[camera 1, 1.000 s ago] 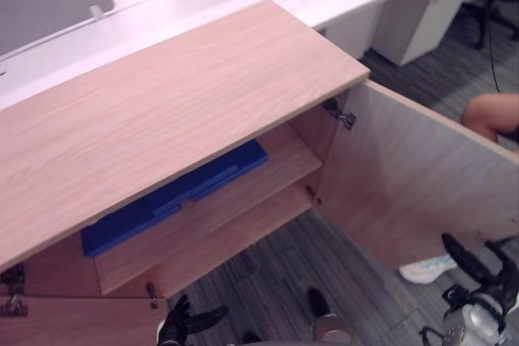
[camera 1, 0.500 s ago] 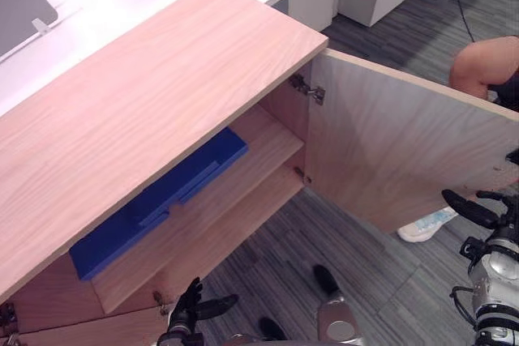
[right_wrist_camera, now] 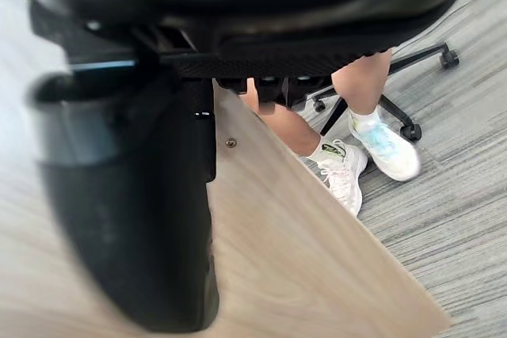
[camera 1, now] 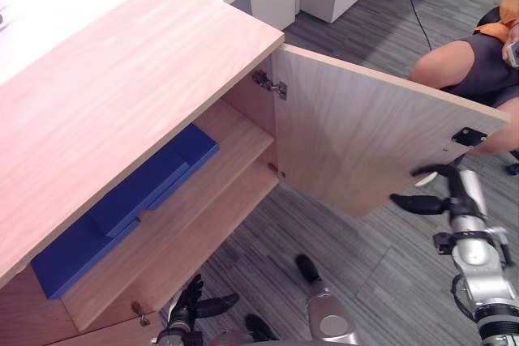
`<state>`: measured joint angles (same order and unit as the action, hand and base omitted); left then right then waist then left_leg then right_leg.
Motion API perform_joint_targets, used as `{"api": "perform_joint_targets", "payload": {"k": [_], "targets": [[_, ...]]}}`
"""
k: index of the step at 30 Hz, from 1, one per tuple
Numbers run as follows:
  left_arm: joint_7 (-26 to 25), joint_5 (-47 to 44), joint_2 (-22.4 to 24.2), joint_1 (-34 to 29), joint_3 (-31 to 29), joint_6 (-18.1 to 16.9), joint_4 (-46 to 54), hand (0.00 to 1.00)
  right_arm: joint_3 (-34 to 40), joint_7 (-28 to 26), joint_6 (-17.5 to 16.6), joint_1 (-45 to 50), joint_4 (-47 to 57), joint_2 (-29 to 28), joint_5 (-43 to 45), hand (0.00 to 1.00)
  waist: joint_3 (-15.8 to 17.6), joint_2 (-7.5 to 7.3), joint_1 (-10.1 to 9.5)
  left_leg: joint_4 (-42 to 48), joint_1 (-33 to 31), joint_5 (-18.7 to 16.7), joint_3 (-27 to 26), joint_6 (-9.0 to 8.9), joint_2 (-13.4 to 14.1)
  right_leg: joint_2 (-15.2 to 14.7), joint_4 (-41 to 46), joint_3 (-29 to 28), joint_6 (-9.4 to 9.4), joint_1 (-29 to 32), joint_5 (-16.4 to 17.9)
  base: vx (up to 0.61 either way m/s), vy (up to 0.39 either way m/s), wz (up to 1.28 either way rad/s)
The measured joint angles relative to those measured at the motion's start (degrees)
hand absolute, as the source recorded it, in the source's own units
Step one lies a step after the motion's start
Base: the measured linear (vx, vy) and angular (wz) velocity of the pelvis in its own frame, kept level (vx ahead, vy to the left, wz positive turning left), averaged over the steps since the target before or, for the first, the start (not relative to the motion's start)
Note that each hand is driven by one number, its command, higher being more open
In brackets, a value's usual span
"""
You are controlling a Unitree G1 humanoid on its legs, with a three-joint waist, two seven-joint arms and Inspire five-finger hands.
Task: Walk over to the cabinet, pick up the folder, carry it to the office cabinet, place the folder inside the office cabinet, then close the office cabinet door
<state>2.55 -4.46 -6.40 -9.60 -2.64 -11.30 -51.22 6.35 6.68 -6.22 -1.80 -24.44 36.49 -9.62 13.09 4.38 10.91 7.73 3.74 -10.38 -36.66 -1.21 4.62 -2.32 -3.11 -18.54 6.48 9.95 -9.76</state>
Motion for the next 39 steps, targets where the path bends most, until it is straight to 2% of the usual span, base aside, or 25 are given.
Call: {"api": "perform_joint_targets", "payload": {"k": [4, 8, 13, 15, 22, 27, 30, 32, 34, 38, 39], "targets": [[0.0, 0.1, -1.6, 0.0, 0.8, 0.0, 0.0, 1.00, -2.4, -0.7, 0.0, 2.4, 0.8, 1.4, -4.3, 1.00, -0.6, -1.33, -0.03, 0.3, 0.2, 0.0, 0.0, -0.34, 0.7, 0.5, 0.1, 0.1, -0.21, -0.2, -0.2, -0.01, -0.078, -0.02], [0.0, 0.2, -2.1, 0.0, 0.8, 0.0, -0.4, 1.00, -4.2, -1.4, 0.0, 6.2, 3.5, 2.8, -7.9, 1.00, -1.1, -2.03, -0.01, 0.3, 0.7, 0.0, 0.0, -0.49, 1.0, 0.8, 0.1, 0.1, -0.23, -0.8, -0.2, -0.03, -0.061, -0.01], [0.2, 2.1, -3.4, -0.1, 0.8, 0.1, -1.0, 1.00, -7.9, -3.6, 0.0, 11.0, 5.7, 2.8, -13.3, 1.00, -3.1, -4.98, -0.01, 0.4, 0.8, 0.2, 0.3, -0.91, 1.3, 0.8, 0.1, 0.5, -0.47, -1.0, -0.1, -0.04, -0.063, 0.01], [0.2, 2.4, -3.4, -0.1, 0.9, 0.2, -1.6, 1.00, -9.4, -4.3, 0.0, 12.3, 5.9, 2.8, -15.4, 1.00, -3.8, -5.63, -0.01, 0.4, 0.8, 0.3, 0.5, -0.94, 1.4, 0.8, 0.1, 0.9, -0.56, -1.1, -0.1, -0.03, -0.054, 0.06], [0.2, 3.7, -3.8, 0.0, 1.9, 0.8, -3.4, 1.00, -17.2, -7.0, 0.0, 14.5, 6.1, 4.2, -23.0, 1.00, -4.4, -6.11, -0.03, 0.5, 1.3, 0.3, 0.8, -0.99, 1.6, 0.8, 0.1, 1.6, -0.99, -1.7, -0.3, -0.02, -0.042, 0.02], [0.2, 4.5, -4.0, 1.0, 2.0, 0.9, -4.8, 1.00, -29.4, -10.5, -0.7, 16.3, 11.8, 7.6, -26.1, 1.00, -4.7, -6.48, -0.76, 0.3, 1.7, 0.8, 1.1, -1.39, 2.0, 1.0, 0.1, 2.8, -1.08, -2.1, -0.1, -0.04, -0.057, 0.02], [0.2, 5.7, -4.0, 2.5, 2.2, 1.1, -5.8, 1.00, -37.2, -12.0, -1.9, 15.8, 17.6, 8.2, -26.5, 1.00, -4.7, -6.49, -2.16, 0.1, 1.5, 1.2, 1.5, -1.53, 2.1, 1.1, 0.1, 3.3, -1.32, -2.1, 0.0, -0.05, -0.069, 0.05], [0.2, 6.0, -3.8, 3.6, 3.1, 1.1, -5.9, 1.00, -43.0, -13.8, -2.8, 11.9, 20.6, 9.2, -30.2, 1.00, -4.7, -6.49, -3.27, 0.6, 1.1, 1.2, 2.2, -1.54, 2.1, 0.9, 0.1, 3.7, -1.39, -2.1, -0.1, -0.06, -0.056, 0.17], [0.2, 6.9, -3.6, 4.8, 4.3, 1.0, -5.7, 1.00, -48.7, -15.8, -3.5, 6.1, 20.6, 11.7, -30.9, 1.00, -4.8, -6.71, -5.48, 1.5, 0.3, 1.1, 3.4, -1.39, 2.0, 0.6, 0.3, 4.7, -1.78, -2.2, -0.7, -0.04, -0.021, 0.26], [-0.1, 6.9, -3.5, 5.0, 4.3, 1.1, -6.0, 1.00, -53.2, -18.9, -4.4, -2.0, 21.1, 11.4, -30.3, 1.00, -4.8, -6.86, -7.17, 2.8, -1.6, 0.8, 5.5, -0.94, 2.1, -0.1, 0.3, 6.5, -1.70, -2.0, -0.8, -0.04, -0.010, 0.28], [-0.4, 6.9, -3.6, 5.0, 4.2, 1.2, -6.0, 1.00, -52.7, -18.6, -4.4, -5.5, 23.0, 9.0, -27.0, 1.00, -4.7, -6.81, -7.30, 3.3, -2.6, 0.8, 6.5, -0.91, 2.2, -0.4, 0.3, 7.5, -1.70, -1.9, -0.8, -0.06, -0.019, 0.41]]}}
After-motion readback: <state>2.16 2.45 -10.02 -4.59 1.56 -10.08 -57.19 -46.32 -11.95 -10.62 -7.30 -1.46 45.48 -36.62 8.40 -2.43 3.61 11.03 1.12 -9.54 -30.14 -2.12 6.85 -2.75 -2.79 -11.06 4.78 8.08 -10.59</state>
